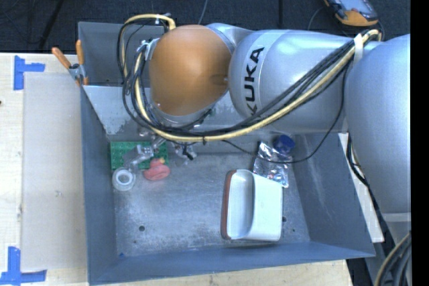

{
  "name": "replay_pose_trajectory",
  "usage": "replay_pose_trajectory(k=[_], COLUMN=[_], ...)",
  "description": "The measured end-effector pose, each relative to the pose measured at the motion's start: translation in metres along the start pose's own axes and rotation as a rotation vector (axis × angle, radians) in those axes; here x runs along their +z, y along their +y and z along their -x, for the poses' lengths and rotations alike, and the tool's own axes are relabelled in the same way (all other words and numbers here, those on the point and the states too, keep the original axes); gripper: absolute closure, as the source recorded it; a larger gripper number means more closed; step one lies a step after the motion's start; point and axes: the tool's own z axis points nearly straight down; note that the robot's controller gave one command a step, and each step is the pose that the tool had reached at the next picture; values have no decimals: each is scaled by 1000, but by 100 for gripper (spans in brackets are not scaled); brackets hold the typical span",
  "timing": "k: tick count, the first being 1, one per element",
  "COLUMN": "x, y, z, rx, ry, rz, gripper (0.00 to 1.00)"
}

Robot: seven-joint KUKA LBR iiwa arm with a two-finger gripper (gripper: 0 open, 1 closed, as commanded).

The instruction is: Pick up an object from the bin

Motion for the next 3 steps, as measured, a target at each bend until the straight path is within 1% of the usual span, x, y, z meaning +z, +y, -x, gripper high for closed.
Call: replay_pose_trajectory(k=[1,2,3], x=[67,61,-66], y=[1,-2,16], z=[-10,-11,1], rx=[-61,-56,-55], ry=[1,-1,-1], rz=[11,4,-3], gripper=[0,100,100])
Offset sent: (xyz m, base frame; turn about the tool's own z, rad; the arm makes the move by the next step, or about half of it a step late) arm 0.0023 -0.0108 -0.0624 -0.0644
